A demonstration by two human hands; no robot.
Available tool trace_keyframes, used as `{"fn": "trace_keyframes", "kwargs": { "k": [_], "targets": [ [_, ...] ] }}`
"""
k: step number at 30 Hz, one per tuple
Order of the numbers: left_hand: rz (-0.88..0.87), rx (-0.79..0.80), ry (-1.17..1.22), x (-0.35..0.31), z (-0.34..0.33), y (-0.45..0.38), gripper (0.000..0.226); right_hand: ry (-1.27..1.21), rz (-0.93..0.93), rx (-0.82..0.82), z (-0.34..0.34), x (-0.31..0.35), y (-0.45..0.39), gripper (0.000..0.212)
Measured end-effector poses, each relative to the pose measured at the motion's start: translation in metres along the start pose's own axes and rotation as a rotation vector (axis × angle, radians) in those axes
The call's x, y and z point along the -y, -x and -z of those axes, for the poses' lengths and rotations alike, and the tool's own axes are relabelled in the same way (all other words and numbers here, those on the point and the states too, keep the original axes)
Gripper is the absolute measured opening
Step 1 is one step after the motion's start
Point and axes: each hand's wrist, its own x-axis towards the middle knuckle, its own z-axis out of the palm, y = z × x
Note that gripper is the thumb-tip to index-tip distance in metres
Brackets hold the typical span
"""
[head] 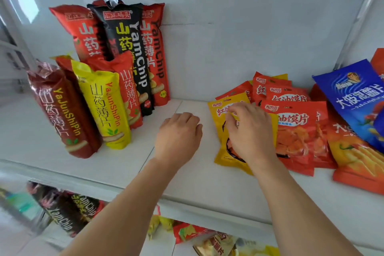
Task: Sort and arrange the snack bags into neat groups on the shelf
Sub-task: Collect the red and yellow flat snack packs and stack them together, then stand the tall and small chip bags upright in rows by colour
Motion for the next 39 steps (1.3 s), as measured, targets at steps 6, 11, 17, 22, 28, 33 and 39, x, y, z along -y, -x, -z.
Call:
{"fn": "trace_keyframes", "kwargs": {
  "k": [6,11,17,22,28,33,39],
  "targets": [
    [0.03,-0.147,0.076,0.066,0.04,0.033,0.022,-0.208,-0.002,0.138,-0.022,0.074,0.014,0.021],
    [0.046,-0.263,0.135,0.127,0.06,0.072,0.016,-0.458,-0.154,0.231,-0.04,0.151,0.03,0.032],
    [0.177,-0.487,0.261,0.189,0.08,0.108,0.046,-0.706,-0.381,0.291,-0.075,0.23,0.037,0.067],
    [0.639,-0.189,0.693,0.223,0.085,0.113,0.091,-0.727,-0.455,0.321,-0.103,0.264,0.033,0.071],
    [0.798,0.078,0.852,0.242,0.08,0.11,0.088,-0.718,-0.496,0.308,-0.115,0.263,0.035,0.058],
    [0.801,0.126,0.883,0.248,0.081,0.108,0.086,-0.749,-0.483,0.332,-0.12,0.264,0.033,0.056],
    [0.827,0.153,0.973,0.254,0.091,0.11,0.075,-0.77,-0.477,0.371,-0.126,0.259,0.036,0.045]
  ]
}}
